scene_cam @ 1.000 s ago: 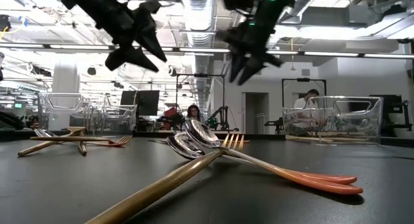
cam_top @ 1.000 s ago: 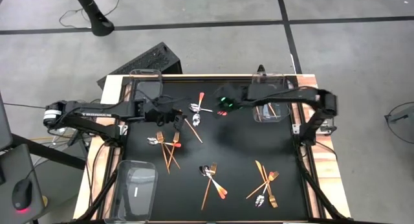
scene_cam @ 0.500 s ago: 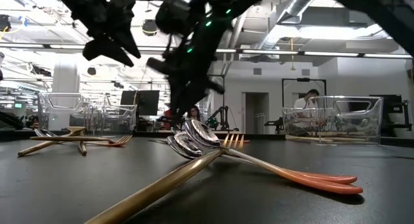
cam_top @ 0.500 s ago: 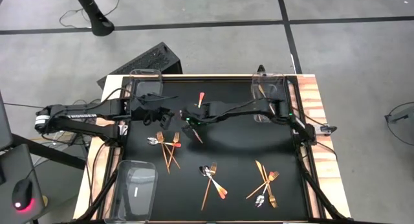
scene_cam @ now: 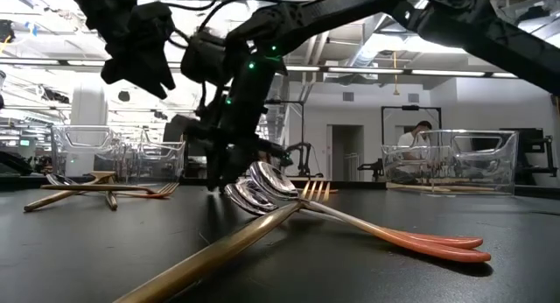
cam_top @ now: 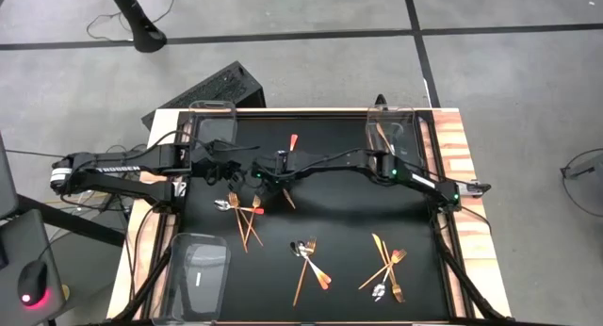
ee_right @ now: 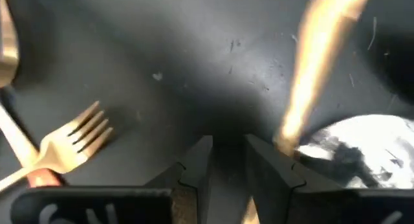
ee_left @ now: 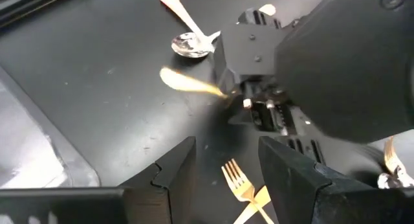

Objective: Sort silverware by color (type)
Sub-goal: Put the gold table knife into the top right transparent bin

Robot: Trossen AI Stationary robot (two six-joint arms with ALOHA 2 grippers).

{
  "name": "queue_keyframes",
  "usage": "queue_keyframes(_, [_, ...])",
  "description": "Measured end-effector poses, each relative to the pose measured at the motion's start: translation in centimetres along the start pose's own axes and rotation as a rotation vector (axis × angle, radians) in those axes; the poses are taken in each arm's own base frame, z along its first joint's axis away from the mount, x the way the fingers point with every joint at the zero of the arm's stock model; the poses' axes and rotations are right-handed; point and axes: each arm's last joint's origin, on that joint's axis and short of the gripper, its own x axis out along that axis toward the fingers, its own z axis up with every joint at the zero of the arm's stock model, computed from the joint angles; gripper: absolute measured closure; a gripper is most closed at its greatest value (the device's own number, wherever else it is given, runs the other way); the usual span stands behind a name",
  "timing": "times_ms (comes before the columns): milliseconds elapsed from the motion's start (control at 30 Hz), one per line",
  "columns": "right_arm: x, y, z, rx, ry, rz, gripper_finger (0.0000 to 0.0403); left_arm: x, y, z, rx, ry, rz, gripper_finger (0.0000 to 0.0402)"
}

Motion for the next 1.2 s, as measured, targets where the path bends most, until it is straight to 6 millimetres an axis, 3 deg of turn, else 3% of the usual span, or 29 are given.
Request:
queue_keyframes(467, [-2.3, 0.3, -0.4, 0.002, 0.023, -0.045, 0.0285, 0.0, 0.1, 0.2, -0.040, -0.034, 0.031, 0.0246])
queue_keyframes(967, [-2.0, -1.7, 0.5, 0.153, 0.044, -0.089, 0.0285, 0.0, 0.1, 0.2, -0.055, -0.049, 0.049, 0.0246])
queue_keyframes(1200, [-2.0, -0.7, 0.0, 0.145, 0.049, -0.054, 0.0285, 0.0, 0.1, 0.2, -0.023, -0.053, 0.057, 0.0246])
